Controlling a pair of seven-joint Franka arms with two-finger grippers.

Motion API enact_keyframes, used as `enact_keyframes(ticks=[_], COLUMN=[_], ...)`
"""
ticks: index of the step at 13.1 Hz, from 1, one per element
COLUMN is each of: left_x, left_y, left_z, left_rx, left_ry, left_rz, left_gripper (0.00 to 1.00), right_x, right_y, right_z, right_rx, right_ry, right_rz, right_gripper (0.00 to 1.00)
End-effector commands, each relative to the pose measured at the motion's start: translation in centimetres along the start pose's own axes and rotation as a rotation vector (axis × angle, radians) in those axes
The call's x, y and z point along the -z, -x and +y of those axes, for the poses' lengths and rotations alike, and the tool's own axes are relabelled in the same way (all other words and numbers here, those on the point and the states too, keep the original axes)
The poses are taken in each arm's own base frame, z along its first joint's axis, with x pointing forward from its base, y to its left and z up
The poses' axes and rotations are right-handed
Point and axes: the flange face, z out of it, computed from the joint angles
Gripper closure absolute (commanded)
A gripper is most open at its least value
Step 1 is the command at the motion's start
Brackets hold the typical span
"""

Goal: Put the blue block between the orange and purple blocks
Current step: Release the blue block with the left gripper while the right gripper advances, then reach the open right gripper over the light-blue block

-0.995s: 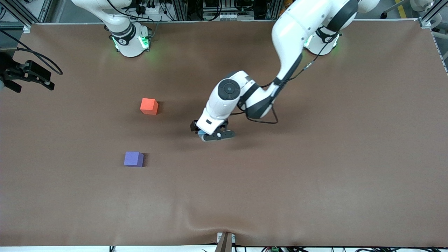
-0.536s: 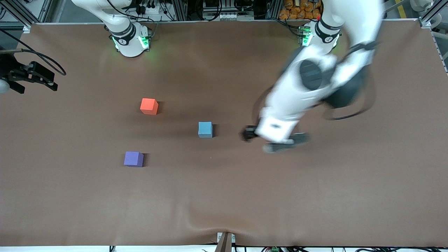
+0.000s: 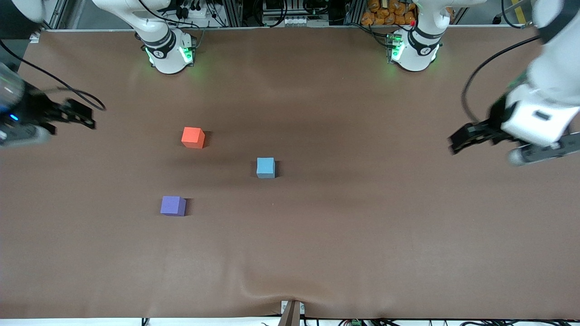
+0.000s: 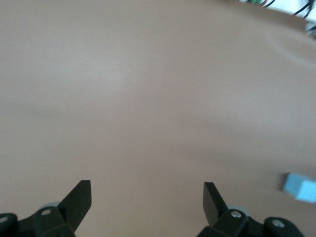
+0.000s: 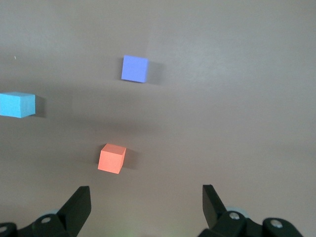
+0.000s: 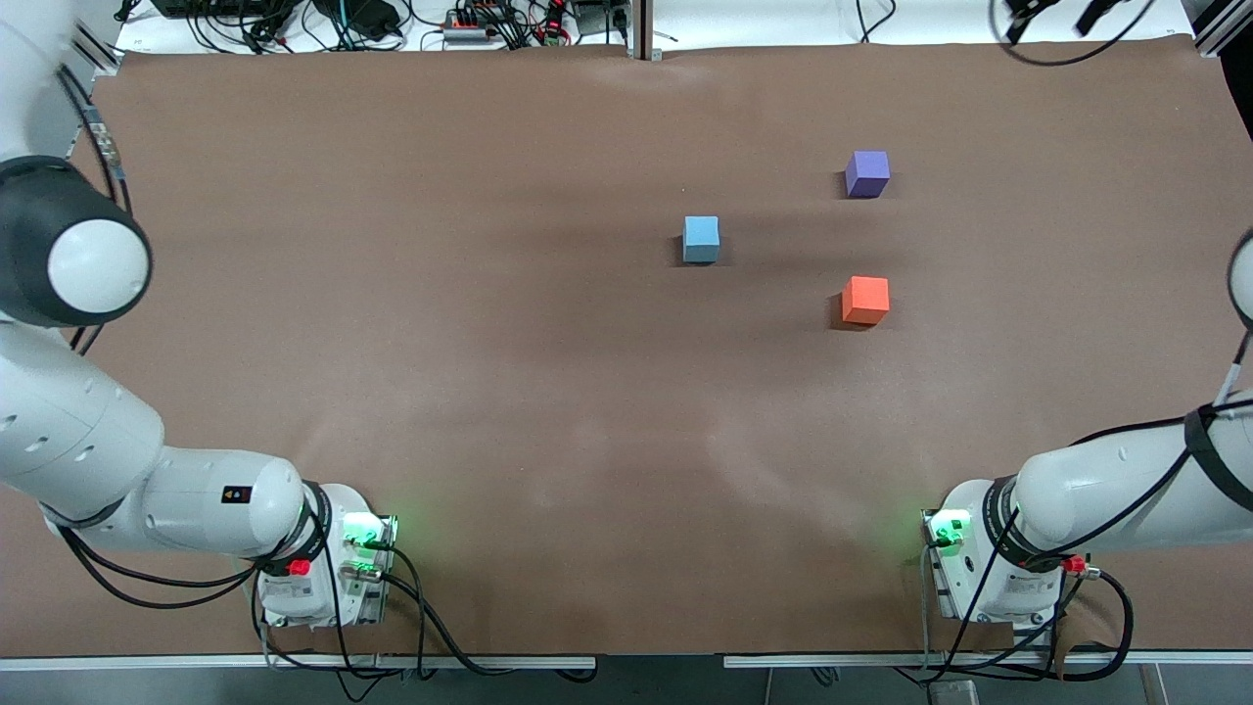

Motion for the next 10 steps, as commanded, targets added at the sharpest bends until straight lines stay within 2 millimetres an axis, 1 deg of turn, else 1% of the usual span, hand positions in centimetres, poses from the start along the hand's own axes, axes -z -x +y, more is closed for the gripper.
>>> enact_keyframes(ticks=[1, 2, 3, 4, 5, 6, 7, 8, 9, 10], left_x=[2.4, 2.4, 3.0, 3.2, 3.4, 3.0, 2.6, 2.1, 2.0, 2.0], left_y=[2.0, 2.5, 3.0, 3.2, 3.2, 3.1, 3.5, 3.9, 4.0, 4.0], left_z=[-4.9, -5.3, -6.3, -7.6, -9.3, -11.1, -12.6, -13.4, -13.4, -13.4], left_rx=[-0.031, -0.035, -0.03, -0.048, -0.072, -0.087, -0.093, -0.107, -0.128, -0.131], left_ry=[-0.037, -0.044, -0.048, -0.049, -0.043, -0.018, 0.0, 0.014, 0.013, 0.013], left_rz=[-0.018, -0.029, -0.023, -0.023, -0.024, -0.041, -0.051, -0.046, -0.037, -0.035], left_gripper=[0.0, 0.0, 0.0, 0.0, 0.0, 0.0, 0.0, 0.0, 0.0, 0.0], right_x=[-3.2, -4.9, -7.3, -9.6, -11.8, -14.1, -15.7, -17.7, -19.5, -21.1], right_y=[-3.2, -4.3, -5.6, -6.8, -7.7, -8.5, -8.9, -9.2, -9.3, -9.2], right_z=[-2.4, -4.2, -6.3, -8.9, -11.2, -14.5, -18.5, -21.9, -24.9, -27.1], right_rx=[0.055, 0.074, 0.092, 0.115, 0.107, 0.066, 0.031, -0.013, -0.033, -0.026], right_ry=[-0.015, -0.037, -0.065, -0.105, -0.131, -0.125, -0.109, -0.098, -0.092, -0.092], right_rz=[-0.001, -0.011, -0.041, -0.056, -0.063, -0.073, -0.065, -0.06, -0.053, -0.053], right_gripper=[0.0, 0.0, 0.0, 0.0, 0.0, 0.0, 0.0, 0.0, 0.0, 0.0])
